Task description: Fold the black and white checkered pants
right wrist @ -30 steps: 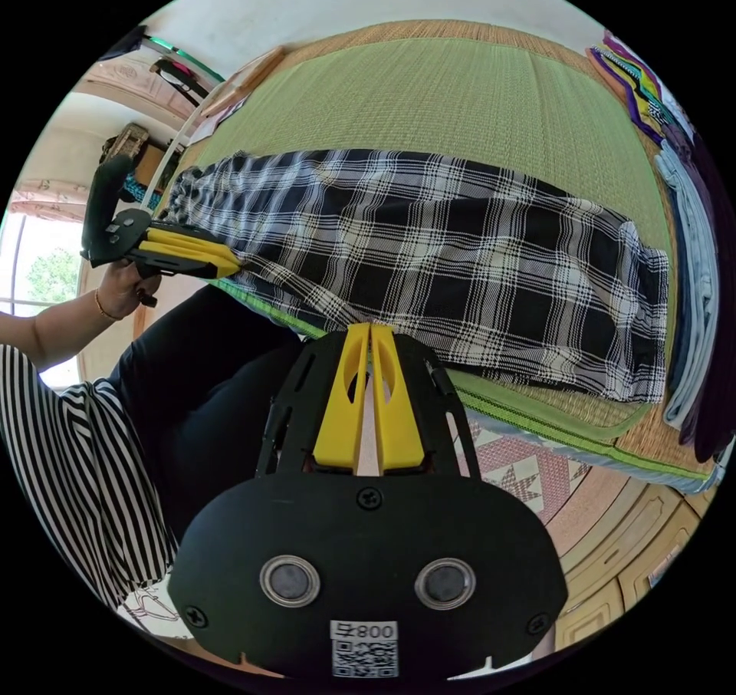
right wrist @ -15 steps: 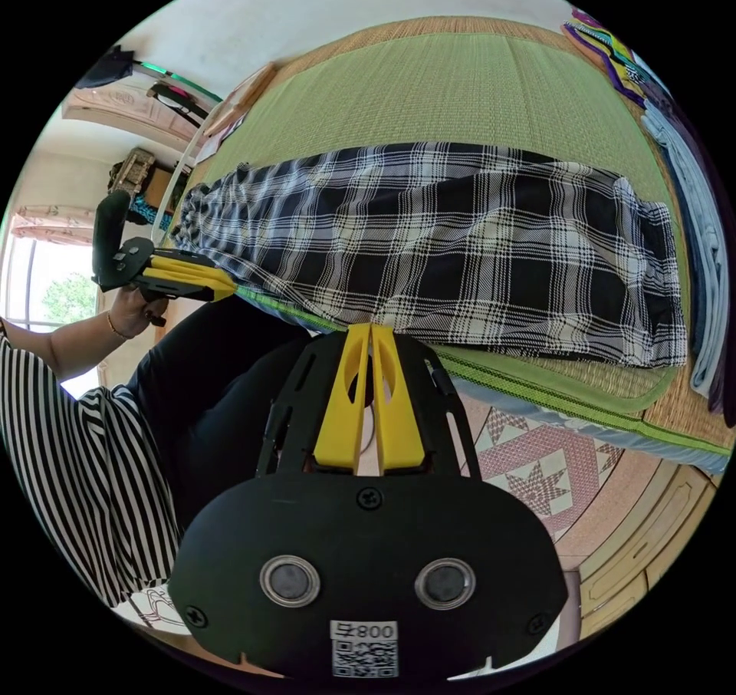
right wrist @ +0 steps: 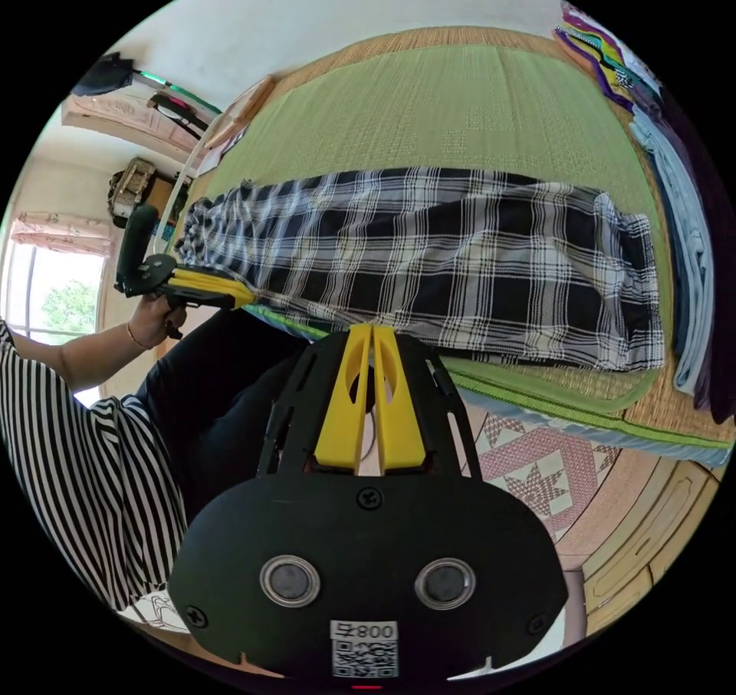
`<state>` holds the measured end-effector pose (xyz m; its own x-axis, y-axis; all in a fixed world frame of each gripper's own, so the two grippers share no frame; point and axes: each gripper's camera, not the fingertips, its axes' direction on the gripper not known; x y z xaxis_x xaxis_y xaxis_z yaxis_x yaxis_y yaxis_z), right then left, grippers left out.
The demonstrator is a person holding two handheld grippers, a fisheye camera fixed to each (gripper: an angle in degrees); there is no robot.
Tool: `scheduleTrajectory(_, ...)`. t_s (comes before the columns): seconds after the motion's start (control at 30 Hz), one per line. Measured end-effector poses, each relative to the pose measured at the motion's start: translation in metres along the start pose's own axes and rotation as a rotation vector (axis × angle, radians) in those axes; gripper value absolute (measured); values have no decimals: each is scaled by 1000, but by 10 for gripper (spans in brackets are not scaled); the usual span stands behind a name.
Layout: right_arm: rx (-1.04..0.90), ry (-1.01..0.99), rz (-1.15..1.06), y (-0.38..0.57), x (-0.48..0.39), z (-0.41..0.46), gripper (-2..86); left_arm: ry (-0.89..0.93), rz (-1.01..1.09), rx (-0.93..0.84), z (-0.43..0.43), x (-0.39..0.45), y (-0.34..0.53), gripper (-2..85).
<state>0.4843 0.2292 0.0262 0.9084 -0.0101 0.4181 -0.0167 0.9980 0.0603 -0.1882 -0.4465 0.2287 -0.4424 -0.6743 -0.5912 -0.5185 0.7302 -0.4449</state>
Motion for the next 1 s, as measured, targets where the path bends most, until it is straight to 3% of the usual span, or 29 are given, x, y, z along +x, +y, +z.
scheduleTrajectory(0.17,71,57,104,-21,11,-2,0,3,6,-10,-9,-4,8,1)
scheduleTrajectory(0.27,15,118,161,-27,19,11,0,11,6,-27,-13,-7,15,1)
scheduleTrajectory(0.53,56,56,228,-31,21,13,0,31,-23,-14,-46,-20,47,1)
scheduleTrajectory(0.87,44,-71,24,-70,-56,32,0,48,-251,204,-123,-90,95,1)
scheduleTrajectory(1.0,-26,-96,-78,-89,-93,58,0,58,-311,175,-126,-110,110,1)
